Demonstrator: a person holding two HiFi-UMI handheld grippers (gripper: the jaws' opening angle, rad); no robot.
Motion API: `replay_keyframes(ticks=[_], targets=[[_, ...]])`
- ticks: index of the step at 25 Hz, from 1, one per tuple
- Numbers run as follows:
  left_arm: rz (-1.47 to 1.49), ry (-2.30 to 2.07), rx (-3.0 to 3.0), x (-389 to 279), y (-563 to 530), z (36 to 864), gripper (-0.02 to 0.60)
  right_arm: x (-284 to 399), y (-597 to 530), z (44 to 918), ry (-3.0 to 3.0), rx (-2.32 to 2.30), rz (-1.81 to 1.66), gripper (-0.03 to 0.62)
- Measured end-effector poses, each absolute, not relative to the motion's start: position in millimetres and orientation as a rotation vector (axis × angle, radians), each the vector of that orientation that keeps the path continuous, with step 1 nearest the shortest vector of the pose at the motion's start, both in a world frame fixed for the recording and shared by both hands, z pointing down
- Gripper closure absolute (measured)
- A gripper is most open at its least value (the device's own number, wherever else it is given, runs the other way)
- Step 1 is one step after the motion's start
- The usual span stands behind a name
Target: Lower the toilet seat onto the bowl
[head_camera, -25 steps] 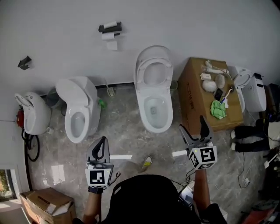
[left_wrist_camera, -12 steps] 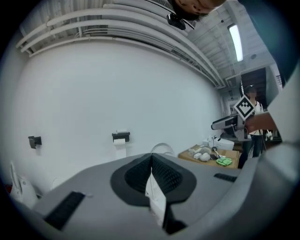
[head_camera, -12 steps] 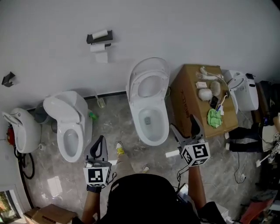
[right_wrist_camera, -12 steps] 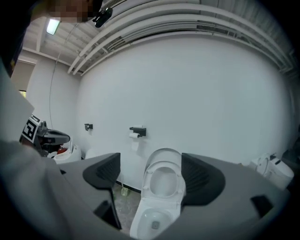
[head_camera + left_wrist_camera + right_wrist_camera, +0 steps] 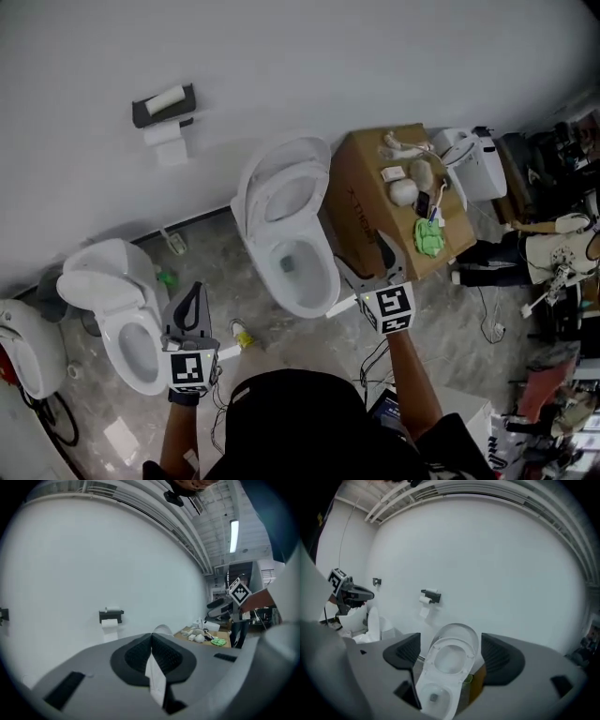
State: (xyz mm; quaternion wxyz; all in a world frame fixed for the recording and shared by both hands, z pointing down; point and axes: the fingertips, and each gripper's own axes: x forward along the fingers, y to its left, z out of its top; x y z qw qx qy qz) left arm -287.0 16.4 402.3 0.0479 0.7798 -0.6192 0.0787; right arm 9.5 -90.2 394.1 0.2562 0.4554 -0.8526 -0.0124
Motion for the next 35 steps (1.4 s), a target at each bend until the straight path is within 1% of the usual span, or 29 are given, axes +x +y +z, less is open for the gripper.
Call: replay_keyframes(ticks=[2,6,12,17,20,25,26,29,33,35], targets=[[0.205,-1.843,2.405,-278,1,404,0.569,8,-108,406,-2.265,1.206,-0.077,0.187],[0.267,-1.768,2.430,-261,-19,415,0.569,4,-155,439,-2.181,1.088,-0.176,0.187],[0.199,-1.796,2.411,-232,-37,402,0.569,1,-230,488,-2.086,0.919,-0.284,0.189],[0.213,-1.776,2.377,-221,-39,409,0.569,-14,-277,520,-2.029,0.825,-0.313,0.189],[0.225,-1.776,2.370,-216,-40,411,0.569,-27,-302,540,-1.998,0.777,-0.326,0.217],[0.237,-1.790,2.356,-211,-35,409,0.569,-42,-328,578,-1.915,0.678,-0.350,0.220],[0.243,-1.796,2.349,-211,-33,409,0.569,-43,-332,584,-1.898,0.664,-0.359,0.228],[0.267,-1.821,2.328,-214,-31,409,0.569,-46,-343,603,-1.856,0.632,-0.380,0.279],[0.271,-1.864,2.265,-221,-24,410,0.569,-50,-355,623,-1.804,0.588,-0.393,0.281],[0.286,-1.881,2.237,-225,-19,413,0.569,-56,-361,630,-1.791,0.571,-0.404,0.296]])
